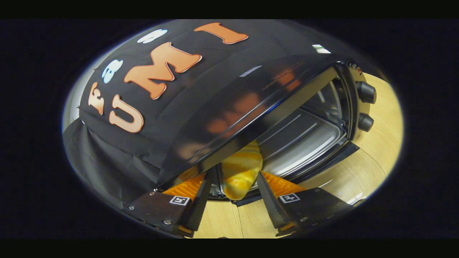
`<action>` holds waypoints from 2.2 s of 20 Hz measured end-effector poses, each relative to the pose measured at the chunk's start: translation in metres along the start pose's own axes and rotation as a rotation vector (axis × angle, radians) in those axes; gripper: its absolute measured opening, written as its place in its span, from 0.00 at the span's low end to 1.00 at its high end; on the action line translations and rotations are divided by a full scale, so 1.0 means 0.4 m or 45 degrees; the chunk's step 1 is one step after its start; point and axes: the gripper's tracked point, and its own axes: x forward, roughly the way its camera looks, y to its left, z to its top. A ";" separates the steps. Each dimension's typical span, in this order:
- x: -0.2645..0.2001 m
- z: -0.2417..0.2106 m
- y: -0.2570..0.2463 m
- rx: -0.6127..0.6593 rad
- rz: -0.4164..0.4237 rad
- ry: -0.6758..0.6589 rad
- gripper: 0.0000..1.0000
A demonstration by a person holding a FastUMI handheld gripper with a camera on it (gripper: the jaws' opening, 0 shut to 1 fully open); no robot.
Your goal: Open the toaster oven, put the food inside, and close the toaster oven door.
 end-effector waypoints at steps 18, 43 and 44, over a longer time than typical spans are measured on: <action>-0.364 -0.194 -0.221 -0.298 -0.153 0.266 0.88; -0.318 -0.266 -0.328 -0.531 -0.318 0.630 0.89; -0.325 -0.257 -0.316 -0.527 -0.311 0.617 0.89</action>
